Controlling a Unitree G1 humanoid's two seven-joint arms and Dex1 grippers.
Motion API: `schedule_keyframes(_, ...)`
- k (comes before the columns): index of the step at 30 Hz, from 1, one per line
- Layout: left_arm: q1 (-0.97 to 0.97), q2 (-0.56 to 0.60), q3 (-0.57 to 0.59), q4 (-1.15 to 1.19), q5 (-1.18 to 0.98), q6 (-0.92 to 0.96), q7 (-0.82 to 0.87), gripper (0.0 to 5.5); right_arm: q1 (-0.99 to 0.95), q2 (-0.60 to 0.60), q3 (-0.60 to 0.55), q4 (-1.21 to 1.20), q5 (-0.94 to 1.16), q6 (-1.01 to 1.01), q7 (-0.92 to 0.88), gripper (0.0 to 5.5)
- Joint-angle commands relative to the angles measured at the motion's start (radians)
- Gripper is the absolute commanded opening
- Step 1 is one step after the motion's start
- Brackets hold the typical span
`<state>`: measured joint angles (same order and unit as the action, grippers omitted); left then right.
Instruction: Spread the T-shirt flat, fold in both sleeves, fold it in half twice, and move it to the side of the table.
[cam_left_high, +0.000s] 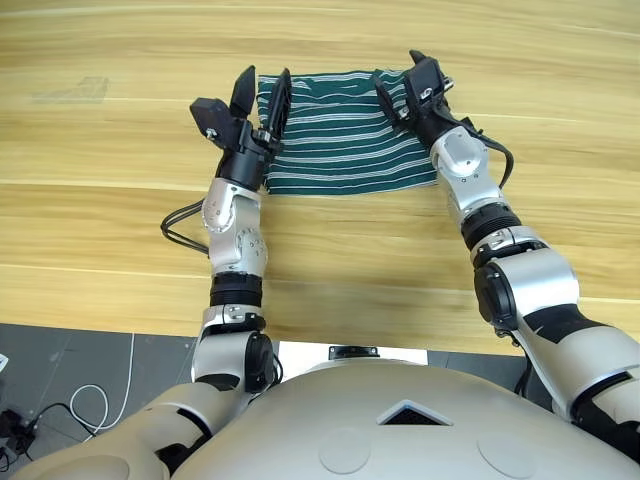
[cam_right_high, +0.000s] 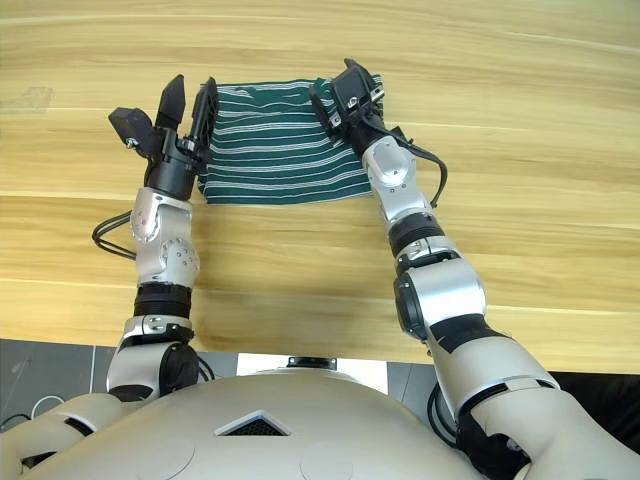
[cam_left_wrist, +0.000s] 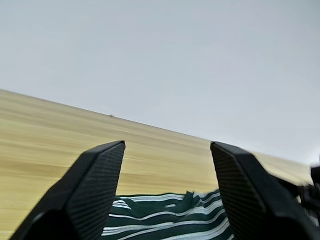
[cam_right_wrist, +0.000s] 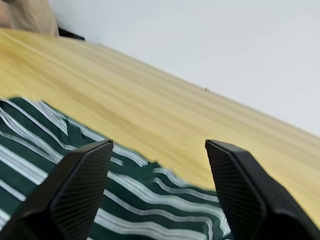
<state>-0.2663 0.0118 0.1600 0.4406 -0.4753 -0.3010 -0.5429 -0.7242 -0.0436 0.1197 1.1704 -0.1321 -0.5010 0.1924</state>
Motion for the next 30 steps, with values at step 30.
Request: schedule_keyframes(30, -0.064, 0.037, -0.039, -0.158, 0.222, 0.29, 0.344, 3.17, 0.723, -0.118, -0.007, -1.082, 0.066, 0.92, 0.124, 3.41)
